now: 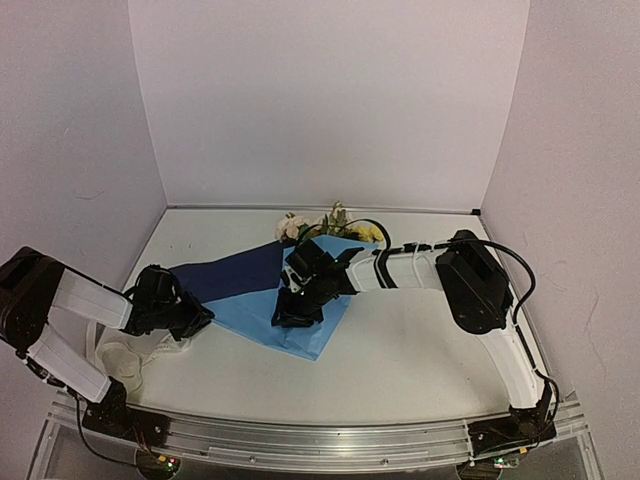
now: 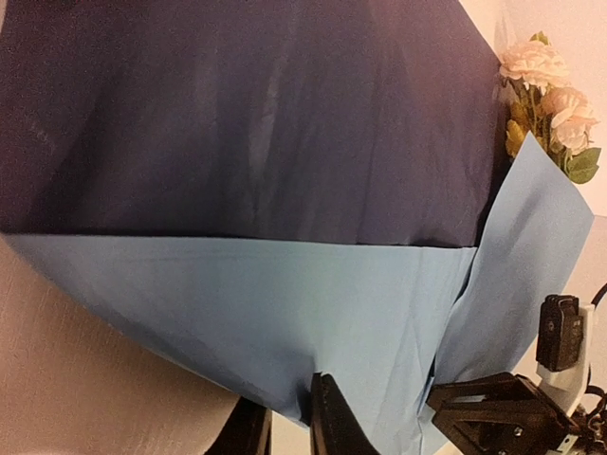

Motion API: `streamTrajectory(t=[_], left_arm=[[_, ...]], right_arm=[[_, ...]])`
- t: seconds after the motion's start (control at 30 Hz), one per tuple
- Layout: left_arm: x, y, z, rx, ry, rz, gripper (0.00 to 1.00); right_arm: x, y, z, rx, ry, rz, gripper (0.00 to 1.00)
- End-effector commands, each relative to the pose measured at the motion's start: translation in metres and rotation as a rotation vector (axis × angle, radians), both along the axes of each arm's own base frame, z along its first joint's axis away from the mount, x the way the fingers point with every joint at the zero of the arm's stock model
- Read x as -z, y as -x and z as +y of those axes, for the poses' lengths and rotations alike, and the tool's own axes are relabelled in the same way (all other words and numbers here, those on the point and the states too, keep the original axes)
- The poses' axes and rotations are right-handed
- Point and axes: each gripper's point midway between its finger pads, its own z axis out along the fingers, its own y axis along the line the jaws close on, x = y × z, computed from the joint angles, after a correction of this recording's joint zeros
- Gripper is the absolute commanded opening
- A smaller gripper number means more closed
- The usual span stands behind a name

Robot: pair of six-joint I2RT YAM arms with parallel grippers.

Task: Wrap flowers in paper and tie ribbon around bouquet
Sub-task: Pick up the two-thirds-folded wrapping paper from the center of the board.

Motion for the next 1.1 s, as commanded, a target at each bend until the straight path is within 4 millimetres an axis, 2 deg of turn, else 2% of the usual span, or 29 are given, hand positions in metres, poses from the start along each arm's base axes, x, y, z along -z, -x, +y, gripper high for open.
streamTrajectory(t=[0.0,0.1,0.23,0.33,0.4,0.53,0.67,0.87,1.07], left_arm=[[-0.014,-0.016,0.001,0.004,-0.025,-0.076,0.09],[-0.033,-0.02,0.0,0.033,-0.047,-0.138,0.01],[-0.079,-0.021,-0.01,0.12,-0.06,-0.279,0.0],[-0.12,-0.014,-0.034,0.241,-0.044,-0.404,0.0],[-0.134,-0.006,-0.053,0.335,-0.041,-0.451,0.0],[-0.143,0.008,-0.093,0.497,-0.026,-0.484,0.0],[-0.138,0.004,-0.099,0.495,-0.027,-0.456,0.0],[-0.161,0.001,-0.116,0.532,0.029,-0.504,0.0],[-0.162,0.001,-0.131,0.565,0.066,-0.497,0.0]], right_arm=[[0.018,0.004,-0.01,-0.003,0.063,0.018,0.29],[0.018,0.003,-0.01,-0.003,0.064,0.016,0.29],[0.02,0.005,-0.012,-0.004,0.08,0.015,0.29],[0.021,0.007,-0.013,-0.008,0.098,0.009,0.28],[0.023,0.009,-0.013,-0.01,0.109,0.008,0.27],[0.025,0.011,-0.013,-0.013,0.121,0.008,0.26],[0.025,0.011,-0.017,-0.013,0.154,-0.007,0.26],[0.028,0.017,-0.019,-0.042,0.22,-0.044,0.26],[0.03,0.018,-0.017,-0.04,0.225,-0.05,0.26]])
